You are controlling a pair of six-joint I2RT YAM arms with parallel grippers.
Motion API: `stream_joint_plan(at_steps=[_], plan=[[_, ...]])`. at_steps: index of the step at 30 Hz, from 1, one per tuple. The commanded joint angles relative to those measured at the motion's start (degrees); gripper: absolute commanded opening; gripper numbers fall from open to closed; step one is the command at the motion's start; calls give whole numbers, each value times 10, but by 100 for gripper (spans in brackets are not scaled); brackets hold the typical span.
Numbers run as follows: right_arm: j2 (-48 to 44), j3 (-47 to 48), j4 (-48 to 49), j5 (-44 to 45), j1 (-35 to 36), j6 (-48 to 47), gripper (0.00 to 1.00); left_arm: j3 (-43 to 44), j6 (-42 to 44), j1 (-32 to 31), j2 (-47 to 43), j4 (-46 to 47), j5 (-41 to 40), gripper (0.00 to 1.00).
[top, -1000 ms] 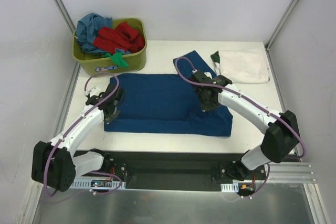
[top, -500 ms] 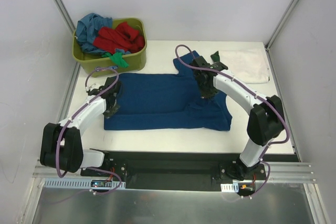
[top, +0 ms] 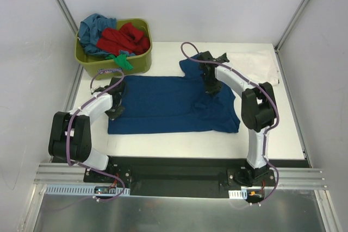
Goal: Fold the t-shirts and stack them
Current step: Fold the flattened tshirt in 1/3 of the way
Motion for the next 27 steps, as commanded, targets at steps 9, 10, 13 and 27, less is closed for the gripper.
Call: stream_joint_plan(at_steps=[9, 10, 13, 27], plan=[[-124, -61, 20, -15, -9, 30, 82, -22, 29, 6, -125, -3, 51, 99], [-149, -93, 37, -70, -9, 55, 96, -28, 29, 6, -138, -3, 65, 99], [-230, -207, 136, -205, -9, 99, 100, -48, 35, 5, -181, -3, 89, 99], [-100, -228, 293, -246, -8, 226, 100, -125, 51, 5, -285, 4, 125, 99]])
